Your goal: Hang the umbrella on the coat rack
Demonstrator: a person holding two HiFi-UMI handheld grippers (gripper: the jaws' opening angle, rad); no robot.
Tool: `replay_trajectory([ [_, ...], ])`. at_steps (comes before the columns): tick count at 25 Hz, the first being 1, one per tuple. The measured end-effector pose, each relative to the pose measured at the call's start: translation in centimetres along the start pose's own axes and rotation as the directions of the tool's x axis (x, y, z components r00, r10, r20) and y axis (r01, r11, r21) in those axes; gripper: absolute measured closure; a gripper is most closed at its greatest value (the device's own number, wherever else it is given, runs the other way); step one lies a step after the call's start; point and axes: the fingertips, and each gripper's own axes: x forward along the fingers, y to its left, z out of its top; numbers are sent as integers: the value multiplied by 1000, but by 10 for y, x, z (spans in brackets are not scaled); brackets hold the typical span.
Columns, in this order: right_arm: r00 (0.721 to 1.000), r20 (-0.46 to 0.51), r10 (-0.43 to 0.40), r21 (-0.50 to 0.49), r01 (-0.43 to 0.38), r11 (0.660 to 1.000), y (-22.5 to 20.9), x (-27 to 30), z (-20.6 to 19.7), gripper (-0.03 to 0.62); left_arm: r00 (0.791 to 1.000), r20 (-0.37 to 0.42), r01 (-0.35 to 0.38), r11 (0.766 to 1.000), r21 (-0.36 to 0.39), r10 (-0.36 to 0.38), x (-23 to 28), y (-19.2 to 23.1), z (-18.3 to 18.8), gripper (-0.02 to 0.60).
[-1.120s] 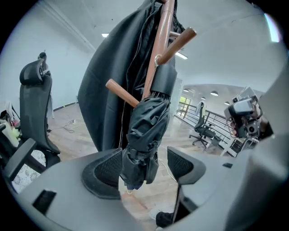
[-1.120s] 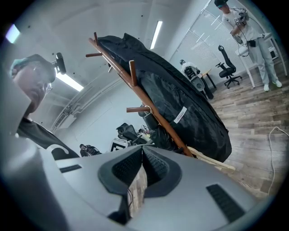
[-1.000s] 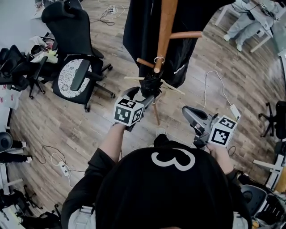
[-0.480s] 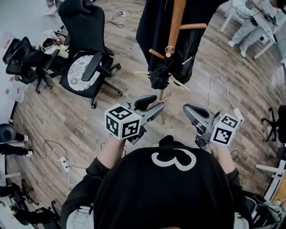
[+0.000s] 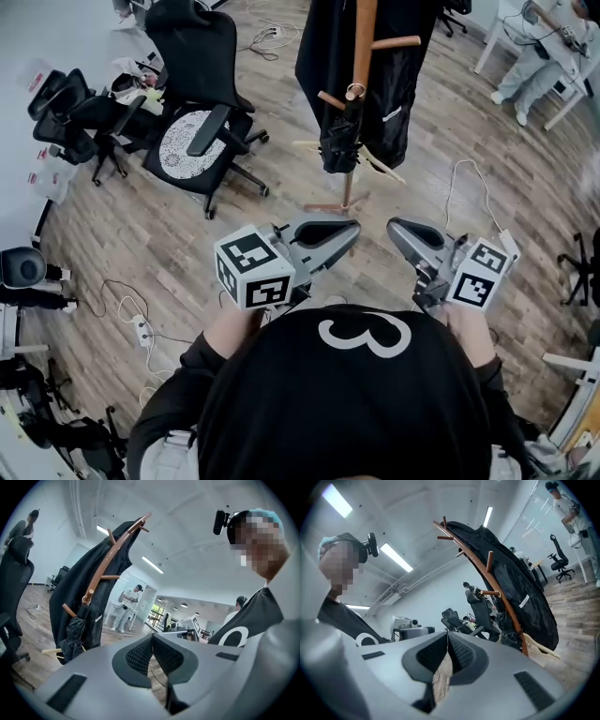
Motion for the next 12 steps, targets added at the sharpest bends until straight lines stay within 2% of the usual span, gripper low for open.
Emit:
replay_trajectory([
  [2,1000,-2,15,13,-15,1000,9,-12,-6,568,1000,1,-23,1000,11,23,3,-14,-4,565],
  [7,999,2,48,-7,-48,999,37,-53,-12,568,997,26,-66,998,-21,67,10,-55,-14,565],
  [10,998,16,59,-20,-58,998,53,-80,-14,568,994,47,-100,995,-6,100,15,-84,-15,565],
  [12,997,19,70,-38,-69,997,65,-93,-14,568,993,59,-97,995,3,97,16,-104,-17,565],
])
